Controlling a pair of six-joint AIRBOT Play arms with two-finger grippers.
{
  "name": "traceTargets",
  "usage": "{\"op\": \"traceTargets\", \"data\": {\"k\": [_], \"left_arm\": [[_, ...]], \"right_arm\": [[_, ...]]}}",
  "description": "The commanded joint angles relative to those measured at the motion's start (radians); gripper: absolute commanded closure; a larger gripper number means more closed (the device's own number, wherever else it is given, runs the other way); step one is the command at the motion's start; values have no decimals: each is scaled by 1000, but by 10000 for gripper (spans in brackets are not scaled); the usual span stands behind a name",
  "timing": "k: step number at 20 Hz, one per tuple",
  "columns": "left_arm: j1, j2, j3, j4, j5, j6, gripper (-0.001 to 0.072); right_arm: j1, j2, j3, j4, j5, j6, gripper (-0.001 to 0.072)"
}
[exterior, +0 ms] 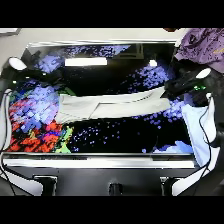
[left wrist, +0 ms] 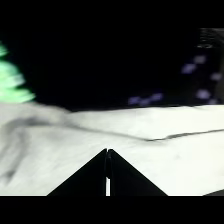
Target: Fold the clothes and pants, and hang the long-sleeved shirts on hangers.
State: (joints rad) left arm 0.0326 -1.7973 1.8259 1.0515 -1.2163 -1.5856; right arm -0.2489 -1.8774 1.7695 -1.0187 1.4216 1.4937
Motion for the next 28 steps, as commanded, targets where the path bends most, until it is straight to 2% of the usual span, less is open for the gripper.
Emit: {"op": "traceTargets", "data": {"k": [1,4,10,16,21,28], "left_arm": [[-161,-23,1,-16,145,-9,687],[-326,-79,1,-64,227,-103,688],[-586,-230,2,-380,381,-103,690],[-708,-377,48,-629,427,-129,690],[-771,-511,242,-645,395,-209,691],[-811,-535,248,-645,397,-229,691]], "right_arm": [[2,155,5,-143,15,125,684],[2,274,24,-231,29,172,684],[2,420,29,-306,101,219,683],[2,491,28,-310,180,284,684],[3,525,28,-306,232,322,683],[3,531,28,-301,214,328,683]]}}
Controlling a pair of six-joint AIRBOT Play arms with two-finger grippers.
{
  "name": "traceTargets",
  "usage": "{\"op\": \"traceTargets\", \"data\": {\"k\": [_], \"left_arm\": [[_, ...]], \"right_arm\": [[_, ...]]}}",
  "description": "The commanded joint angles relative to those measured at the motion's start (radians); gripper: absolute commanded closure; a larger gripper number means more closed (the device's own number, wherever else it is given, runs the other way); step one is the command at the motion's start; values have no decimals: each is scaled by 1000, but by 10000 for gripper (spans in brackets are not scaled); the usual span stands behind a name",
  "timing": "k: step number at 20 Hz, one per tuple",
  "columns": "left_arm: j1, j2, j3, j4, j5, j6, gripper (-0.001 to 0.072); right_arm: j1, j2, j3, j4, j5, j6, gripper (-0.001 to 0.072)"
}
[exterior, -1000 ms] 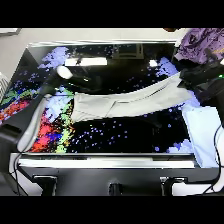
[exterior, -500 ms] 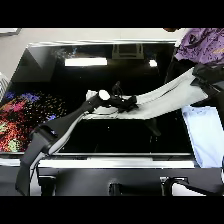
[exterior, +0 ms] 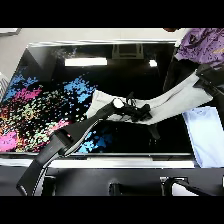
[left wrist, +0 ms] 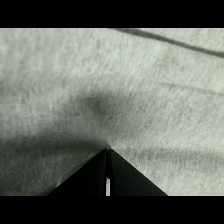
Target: Fold the clothes and pants, and hang the long-sleeved shirts on hangers.
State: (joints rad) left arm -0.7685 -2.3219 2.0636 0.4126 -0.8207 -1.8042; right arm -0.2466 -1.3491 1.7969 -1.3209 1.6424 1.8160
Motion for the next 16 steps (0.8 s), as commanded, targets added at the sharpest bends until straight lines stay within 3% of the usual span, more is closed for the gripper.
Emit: {"op": "traceTargets", "data": {"k": [1,4,8,13,16], "left_arm": [[0,-5,11,-6,-2,-10,691],[72,42,11,46,-61,8,692],[241,184,11,239,-244,8,692],[491,433,11,607,-547,5,691],[642,556,11,721,-694,6,690]], "right_arm": [[1,2,1,-2,-18,6,683],[1,1,1,4,-39,34,683],[71,0,0,42,-71,120,683],[361,-17,0,5,-200,334,683],[554,-69,0,-75,-295,439,683]]}}
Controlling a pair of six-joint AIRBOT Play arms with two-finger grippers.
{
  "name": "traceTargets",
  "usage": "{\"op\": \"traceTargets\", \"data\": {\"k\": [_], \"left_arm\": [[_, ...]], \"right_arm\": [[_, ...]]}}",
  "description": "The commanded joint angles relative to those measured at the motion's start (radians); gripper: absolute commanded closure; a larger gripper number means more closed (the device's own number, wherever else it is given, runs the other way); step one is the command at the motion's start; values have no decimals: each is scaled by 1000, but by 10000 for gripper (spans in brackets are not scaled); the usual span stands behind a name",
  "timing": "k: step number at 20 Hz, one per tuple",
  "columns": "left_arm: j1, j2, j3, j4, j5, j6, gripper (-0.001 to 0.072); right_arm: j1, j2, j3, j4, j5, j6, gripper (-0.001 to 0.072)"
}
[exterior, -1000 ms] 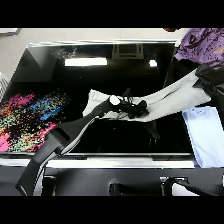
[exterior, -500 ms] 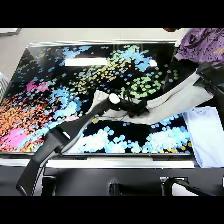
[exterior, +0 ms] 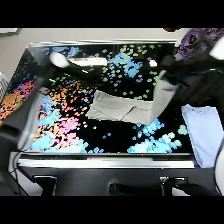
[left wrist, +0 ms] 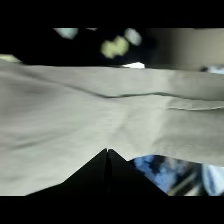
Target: Fold the clothes and pants, and hang the long-sleeved shirts on hangers.
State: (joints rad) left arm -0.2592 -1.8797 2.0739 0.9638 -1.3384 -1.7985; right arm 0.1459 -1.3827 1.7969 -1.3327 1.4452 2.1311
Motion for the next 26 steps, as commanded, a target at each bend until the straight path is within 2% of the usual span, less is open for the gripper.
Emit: {"op": "traceTargets", "data": {"k": [1,5,9,14,20,24,26], "left_arm": [[183,149,0,179,-201,3,690],[339,241,0,181,-217,3,690],[417,272,-14,181,-219,18,689],[430,273,-43,182,-233,48,689],[430,271,-62,182,-232,48,689],[426,271,-62,182,-233,47,689],[426,271,-62,182,-233,47,689]], "right_arm": [[217,-65,0,-68,-138,149,683],[369,-200,0,-66,-280,236,683],[440,-319,0,-44,-431,252,683],[473,-411,0,16,-530,255,683],[493,-484,0,14,-550,256,682],[493,-513,0,14,-695,258,682],[493,-515,0,13,-723,259,664]]}}
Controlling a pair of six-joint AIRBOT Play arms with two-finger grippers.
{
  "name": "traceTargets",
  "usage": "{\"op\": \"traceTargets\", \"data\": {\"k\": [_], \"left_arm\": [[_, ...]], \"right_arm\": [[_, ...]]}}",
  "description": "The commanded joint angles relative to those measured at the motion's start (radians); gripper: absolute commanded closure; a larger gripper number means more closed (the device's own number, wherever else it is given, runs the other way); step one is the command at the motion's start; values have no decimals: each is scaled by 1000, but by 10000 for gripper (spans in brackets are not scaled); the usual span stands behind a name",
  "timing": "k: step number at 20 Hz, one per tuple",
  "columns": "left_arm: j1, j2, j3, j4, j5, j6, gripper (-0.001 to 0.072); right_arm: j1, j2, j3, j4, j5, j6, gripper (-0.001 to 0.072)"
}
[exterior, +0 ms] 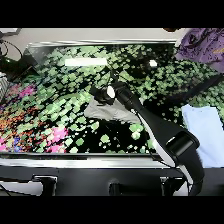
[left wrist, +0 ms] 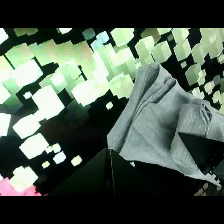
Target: Fold the clothes and pants, and hang the long-sleeved shirts on hangers.
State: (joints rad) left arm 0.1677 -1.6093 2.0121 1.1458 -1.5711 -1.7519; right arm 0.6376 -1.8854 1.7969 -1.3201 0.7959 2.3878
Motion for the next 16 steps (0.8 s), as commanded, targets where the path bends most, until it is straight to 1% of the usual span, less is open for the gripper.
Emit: {"op": "traceTargets", "data": {"k": [1,2,3,4,6,7,9,10,11,14,16], "left_arm": [[-1,0,0,0,-1,1,689],[-1,0,0,0,-1,0,689],[-1,0,0,0,0,0,689],[-1,0,0,0,0,-2,689],[-1,0,-1,0,0,-3,689],[-1,0,-1,0,0,-3,689],[-1,0,-1,0,0,-3,689],[-1,0,-1,0,0,-3,689],[-1,0,-1,0,0,-2,689],[-1,1,-1,0,0,-2,689],[-1,1,-1,0,0,-2,689]], "right_arm": [[1,-12,0,-2,-71,-4,567],[0,-10,0,2,-71,-23,387],[0,-5,1,4,-64,-28,137],[-6,10,1,3,-61,-42,81],[-52,62,2,53,2,-56,81],[-98,92,3,94,48,-84,81],[-220,160,3,215,161,-224,80],[-286,193,3,267,224,-303,68],[-358,226,3,301,292,-376,23],[-562,301,3,314,486,-542,22],[-691,310,-5,315,602,-636,22]]}}
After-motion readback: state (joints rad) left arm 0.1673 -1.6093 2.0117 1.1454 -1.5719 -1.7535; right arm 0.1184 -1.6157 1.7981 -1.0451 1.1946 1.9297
